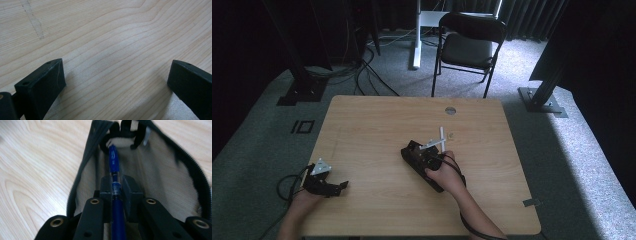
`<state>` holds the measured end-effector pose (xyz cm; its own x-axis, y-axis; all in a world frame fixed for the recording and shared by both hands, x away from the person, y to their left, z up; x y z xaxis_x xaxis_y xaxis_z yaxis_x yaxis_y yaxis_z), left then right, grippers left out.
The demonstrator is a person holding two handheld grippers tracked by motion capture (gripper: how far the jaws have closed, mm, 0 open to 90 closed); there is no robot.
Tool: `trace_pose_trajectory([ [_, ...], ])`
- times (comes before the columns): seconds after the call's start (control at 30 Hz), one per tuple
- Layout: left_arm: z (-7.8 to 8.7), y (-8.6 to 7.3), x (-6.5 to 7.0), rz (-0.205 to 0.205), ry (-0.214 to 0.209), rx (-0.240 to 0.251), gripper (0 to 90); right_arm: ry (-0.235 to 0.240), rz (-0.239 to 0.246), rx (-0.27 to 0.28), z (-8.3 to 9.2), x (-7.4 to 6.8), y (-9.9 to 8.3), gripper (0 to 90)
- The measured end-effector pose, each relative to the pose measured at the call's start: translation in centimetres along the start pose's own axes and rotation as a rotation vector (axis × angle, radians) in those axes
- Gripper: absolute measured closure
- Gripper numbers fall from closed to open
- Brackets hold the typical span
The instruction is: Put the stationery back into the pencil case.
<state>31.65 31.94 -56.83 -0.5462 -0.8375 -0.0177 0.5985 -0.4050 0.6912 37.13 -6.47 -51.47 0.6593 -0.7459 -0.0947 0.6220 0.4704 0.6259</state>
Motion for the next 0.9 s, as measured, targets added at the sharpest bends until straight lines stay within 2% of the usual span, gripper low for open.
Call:
trace_pose_trajectory([
  [0.2, 0.0, 0.0, 0.0, 0.0, 0.0, 0.0, 1.6, 0.024, -0.021, 0.037, 0.9, 0.3, 0.1, 71.2],
  [0.33, 0.0, 0.0, 0.0, -0.002, 0.001, 0.0, 1.6, 0.04, -0.042, 0.134, 3.3, 1.0, 0.5, 69.2],
  [0.4, 0.0, 0.0, 0.0, -0.002, 0.001, 0.0, 1.6, 0.019, -0.057, 0.171, 4.4, 1.9, 0.7, 66.0],
  [0.53, 0.0, 0.0, 0.0, 0.0, 0.0, 0.0, 1.6, -0.064, -0.105, 0.217, 5.8, 5.2, 0.7, 66.1],
  [0.63, 0.0, 0.0, 0.0, 0.0, 0.0, 0.0, 1.6, -0.117, -0.158, 0.238, 6.0, 7.4, 0.5, 66.0],
  [0.73, 0.0, 0.0, 0.0, 0.0, 0.0, 0.0, 1.6, -0.172, -0.203, 0.227, 5.3, 10.0, 0.4, 64.6],
  [0.9, 0.0, 0.0, 0.0, 0.0, 0.0, 0.0, 1.6, -0.22, -0.284, 0.195, 3.3, 13.0, 0.5, 58.7],
])
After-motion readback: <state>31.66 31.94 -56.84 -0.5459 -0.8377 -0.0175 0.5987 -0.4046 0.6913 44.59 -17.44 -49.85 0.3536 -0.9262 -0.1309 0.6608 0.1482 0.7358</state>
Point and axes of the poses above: each handheld gripper's, and its own axes: z roughly backward along the jaws, y roughly out of its top, x roughly to its right, the point moved 2 cm from there along -z, roughly forward along the jaws
